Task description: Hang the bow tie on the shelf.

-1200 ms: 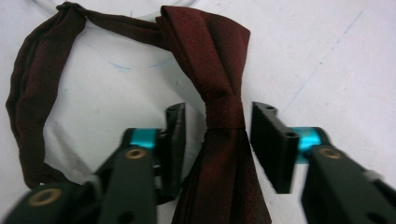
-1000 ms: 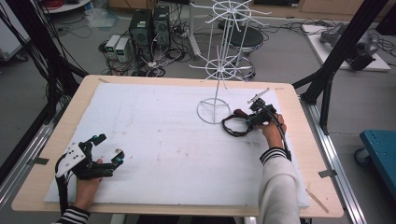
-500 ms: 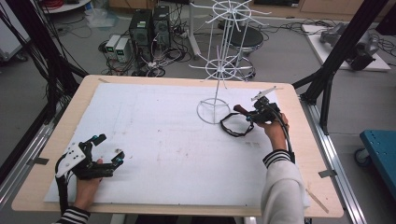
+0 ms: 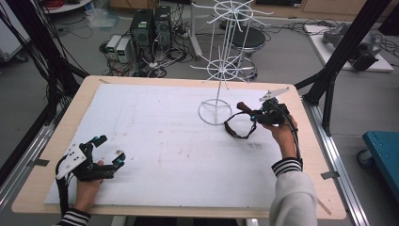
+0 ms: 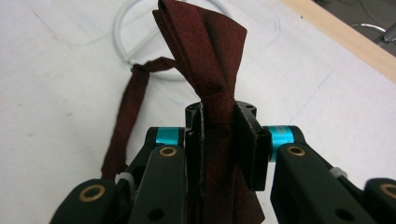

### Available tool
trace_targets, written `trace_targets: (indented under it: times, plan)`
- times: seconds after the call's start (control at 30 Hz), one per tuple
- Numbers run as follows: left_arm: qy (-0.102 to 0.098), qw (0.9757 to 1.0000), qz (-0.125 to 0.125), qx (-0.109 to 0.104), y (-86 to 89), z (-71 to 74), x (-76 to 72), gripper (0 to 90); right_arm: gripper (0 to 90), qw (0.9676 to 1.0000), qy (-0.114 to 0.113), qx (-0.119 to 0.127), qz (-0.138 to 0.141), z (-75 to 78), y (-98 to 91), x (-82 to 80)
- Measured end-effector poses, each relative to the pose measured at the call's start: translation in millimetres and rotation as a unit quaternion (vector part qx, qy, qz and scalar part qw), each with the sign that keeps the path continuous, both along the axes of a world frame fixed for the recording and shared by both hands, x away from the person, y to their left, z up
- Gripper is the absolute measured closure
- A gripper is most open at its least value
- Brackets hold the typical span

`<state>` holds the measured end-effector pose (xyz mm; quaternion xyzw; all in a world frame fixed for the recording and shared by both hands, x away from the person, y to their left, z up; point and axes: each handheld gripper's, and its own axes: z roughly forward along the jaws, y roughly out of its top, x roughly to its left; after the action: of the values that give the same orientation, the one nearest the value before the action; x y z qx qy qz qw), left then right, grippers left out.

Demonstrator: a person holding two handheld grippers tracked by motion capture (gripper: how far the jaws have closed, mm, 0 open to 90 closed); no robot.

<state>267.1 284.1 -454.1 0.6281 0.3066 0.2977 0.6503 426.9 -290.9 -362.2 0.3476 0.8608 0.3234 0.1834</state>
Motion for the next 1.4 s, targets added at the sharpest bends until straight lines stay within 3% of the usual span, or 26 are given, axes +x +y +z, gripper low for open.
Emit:
trace_targets:
  times: [0.1, 0.2, 0.47, 0.57, 0.7, 0.77, 0.93, 1.03, 1.07, 1.1, 1.13, 1.2, 1.23, 1.27, 1.4]
  plan:
    - [0.000, 1.0000, 0.000, 0.000, 0.0, 0.0, 0.0, 1.8, 75.0, 1.0000, -0.002, 0.007, 0.002, 2.9, 0.4, -4.7]
    - [0.000, 1.0000, 0.000, 0.001, 0.0, 0.0, 0.0, 1.8, 74.9, 0.9995, -0.010, 0.029, 0.000, 6.5, -1.5, -10.6]
    - [-0.001, 1.0000, 0.000, 0.000, -0.2, -0.1, -0.1, 1.8, 74.8, 0.9972, -0.041, 0.060, 0.019, 20.7, -0.1, -32.5]
    - [-0.001, 1.0000, 0.000, -0.001, -0.2, -0.1, -0.1, 1.8, 74.8, 0.9939, -0.062, 0.086, 0.030, 29.3, 2.4, -43.0]
    - [-0.001, 1.0000, 0.000, 0.000, -0.2, 0.0, -0.1, 1.8, 74.8, 0.9920, -0.074, 0.097, 0.035, 32.7, 3.6, -49.0]
    - [-0.001, 1.0000, 0.000, 0.000, -0.3, -0.1, -0.1, 1.8, 74.7, 0.9891, -0.080, 0.119, 0.032, 33.9, 3.1, -53.6]
    - [-0.001, 1.0000, 0.000, 0.000, -0.2, 0.0, -0.1, 1.8, 74.7, 0.9870, -0.088, 0.129, 0.038, 35.7, 4.3, -59.9]
    - [0.000, 1.0000, 0.000, 0.001, -0.1, 0.0, -0.1, 1.8, 74.7, 0.9842, -0.101, 0.136, 0.051, 37.6, 7.2, -63.9]
    - [-0.001, 1.0000, 0.000, 0.000, -0.2, -0.1, 0.0, 1.8, 74.6, 0.9819, -0.109, 0.141, 0.064, 38.9, 9.5, -66.1]
    - [-0.001, 1.0000, 0.000, 0.000, -0.3, -0.1, 0.0, 1.8, 74.6, 0.9819, -0.109, 0.141, 0.064, 38.9, 9.5, -66.1]
    - [-0.001, 1.0000, 0.000, 0.000, -0.3, 0.0, -0.2, 1.8, 74.6, 0.9797, -0.114, 0.149, 0.072, 40.0, 11.6, -67.4]
    - [-0.002, 1.0000, 0.000, 0.000, -0.4, -0.1, 0.0, 1.8, 74.6, 0.9787, -0.114, 0.155, 0.071, 40.6, 13.0, -68.7]
    - [-0.001, 1.0000, 0.000, 0.000, -0.2, 0.1, -0.1, 1.8, 74.6, 0.9749, -0.123, 0.170, 0.074, 42.6, 14.9, -69.7]
    - [-0.001, 1.0000, 0.000, 0.000, -0.4, -0.1, -0.1, 1.8, 74.6, 0.9749, -0.123, 0.170, 0.074, 42.6, 14.9, -69.7]
    - [-0.002, 1.0000, 0.000, 0.000, -0.4, -0.1, -0.1, 1.8, 74.6, 0.9689, -0.136, 0.194, 0.072, 47.4, 17.3, -72.1]
